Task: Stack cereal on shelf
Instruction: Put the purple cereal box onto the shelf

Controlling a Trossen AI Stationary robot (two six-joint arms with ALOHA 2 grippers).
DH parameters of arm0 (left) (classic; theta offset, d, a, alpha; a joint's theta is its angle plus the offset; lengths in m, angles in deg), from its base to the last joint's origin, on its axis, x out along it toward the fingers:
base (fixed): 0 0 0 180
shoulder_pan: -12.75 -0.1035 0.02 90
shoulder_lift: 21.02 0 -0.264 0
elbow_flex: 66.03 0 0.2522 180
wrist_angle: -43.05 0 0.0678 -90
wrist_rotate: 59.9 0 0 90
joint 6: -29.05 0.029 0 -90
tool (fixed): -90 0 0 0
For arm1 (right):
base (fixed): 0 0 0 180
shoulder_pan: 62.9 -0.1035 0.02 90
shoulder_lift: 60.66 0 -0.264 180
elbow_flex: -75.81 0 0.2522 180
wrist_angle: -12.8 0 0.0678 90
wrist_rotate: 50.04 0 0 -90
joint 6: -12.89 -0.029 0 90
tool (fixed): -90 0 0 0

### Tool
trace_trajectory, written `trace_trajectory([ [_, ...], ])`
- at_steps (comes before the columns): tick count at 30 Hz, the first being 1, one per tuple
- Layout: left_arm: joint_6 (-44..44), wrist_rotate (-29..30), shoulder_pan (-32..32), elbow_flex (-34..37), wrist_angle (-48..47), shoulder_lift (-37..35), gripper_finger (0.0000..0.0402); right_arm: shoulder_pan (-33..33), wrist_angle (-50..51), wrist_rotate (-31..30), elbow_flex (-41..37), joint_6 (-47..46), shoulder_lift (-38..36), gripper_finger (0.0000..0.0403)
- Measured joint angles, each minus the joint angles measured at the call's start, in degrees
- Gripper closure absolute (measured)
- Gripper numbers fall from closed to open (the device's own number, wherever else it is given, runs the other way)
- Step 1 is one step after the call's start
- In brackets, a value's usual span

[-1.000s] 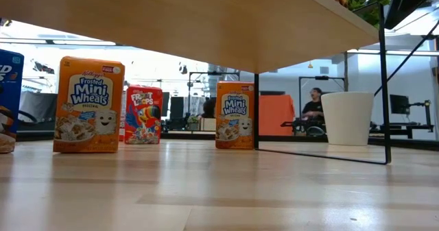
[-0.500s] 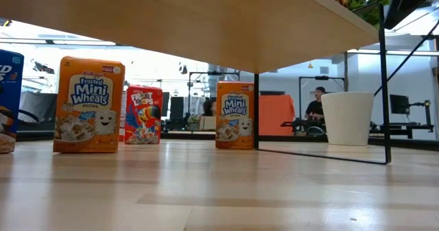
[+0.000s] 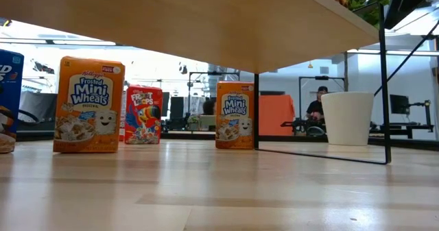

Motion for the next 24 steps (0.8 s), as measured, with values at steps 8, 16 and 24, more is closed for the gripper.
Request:
trace_trajectory([
  [8, 3.3, -2.4, -0.9, 0.1, 5.3, 0.0, 0.0401, 0.0, 0.0, 0.0, 0.0, 0.0, 0.0, 0.0128],
  [16, 4.0, -4.0, -1.7, -0.3, 5.2, 0.0, 0.0401, 0.0, 0.1, 0.1, 0.0, 0.0, 0.0, 0.0128],
  [24, 2.0, -2.6, -1.7, -2.1, -0.5, -0.7, 0.0401, 0.0, 0.3, 0.1, 0.0, 0.1, 0.0, 0.0128],
])
